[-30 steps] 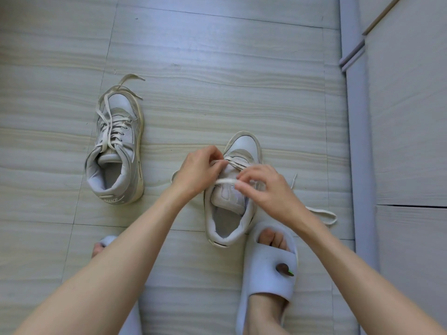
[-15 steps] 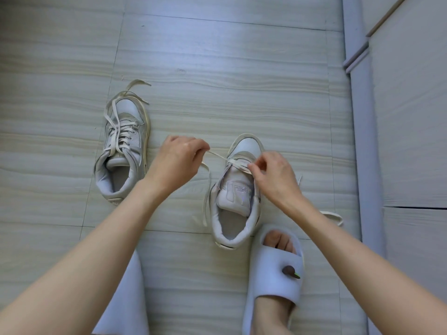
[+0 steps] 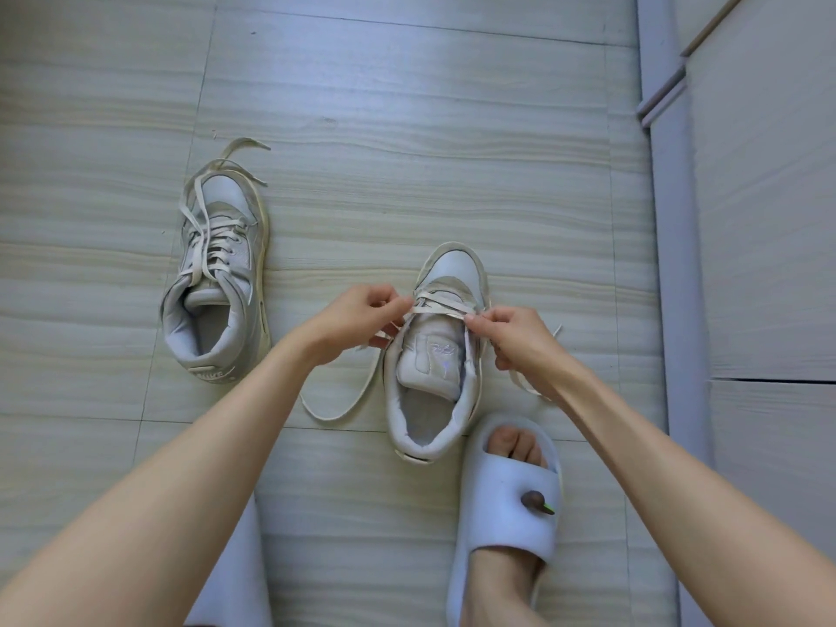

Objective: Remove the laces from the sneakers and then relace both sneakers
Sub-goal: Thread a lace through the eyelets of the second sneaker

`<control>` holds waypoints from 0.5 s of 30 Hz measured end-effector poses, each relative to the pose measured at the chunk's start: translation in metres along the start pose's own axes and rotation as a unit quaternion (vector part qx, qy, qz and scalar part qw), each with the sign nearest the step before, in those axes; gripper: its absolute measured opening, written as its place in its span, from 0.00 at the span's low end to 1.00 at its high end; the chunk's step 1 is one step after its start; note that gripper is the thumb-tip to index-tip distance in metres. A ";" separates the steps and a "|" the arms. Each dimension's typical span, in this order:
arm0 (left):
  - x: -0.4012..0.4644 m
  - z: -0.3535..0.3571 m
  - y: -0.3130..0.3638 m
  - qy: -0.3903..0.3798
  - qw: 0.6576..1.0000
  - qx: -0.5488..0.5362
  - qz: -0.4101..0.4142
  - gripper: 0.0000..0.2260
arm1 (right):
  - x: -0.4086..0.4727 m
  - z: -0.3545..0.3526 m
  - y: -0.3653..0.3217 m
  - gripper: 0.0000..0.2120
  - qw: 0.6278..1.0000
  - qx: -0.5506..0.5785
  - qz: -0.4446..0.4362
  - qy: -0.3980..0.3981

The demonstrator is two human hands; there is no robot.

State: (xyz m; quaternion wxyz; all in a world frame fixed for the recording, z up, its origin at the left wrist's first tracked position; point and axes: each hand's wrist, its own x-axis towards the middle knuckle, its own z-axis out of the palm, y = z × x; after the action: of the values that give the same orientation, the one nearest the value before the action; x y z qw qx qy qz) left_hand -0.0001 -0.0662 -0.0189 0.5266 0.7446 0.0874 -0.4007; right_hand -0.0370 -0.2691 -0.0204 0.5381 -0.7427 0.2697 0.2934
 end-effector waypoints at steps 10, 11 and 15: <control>-0.035 0.016 -0.043 0.063 0.965 -0.254 -0.025 0.08 | -0.008 0.002 0.012 0.11 0.981 0.160 0.069 -0.080; -0.036 0.017 -0.043 0.064 0.970 -0.234 -0.018 0.09 | -0.008 0.000 0.013 0.11 0.983 0.148 0.070 -0.079; -0.041 0.017 -0.043 0.065 0.987 -0.148 -0.004 0.12 | -0.009 -0.002 0.020 0.11 0.982 0.128 0.092 -0.100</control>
State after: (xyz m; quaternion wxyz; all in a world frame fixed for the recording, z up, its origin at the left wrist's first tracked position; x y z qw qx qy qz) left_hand -0.0595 -0.0504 -0.0238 0.6227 0.6825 0.1825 -0.3364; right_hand -0.0568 -0.2753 -0.0262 0.6232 -0.6067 0.3172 0.3780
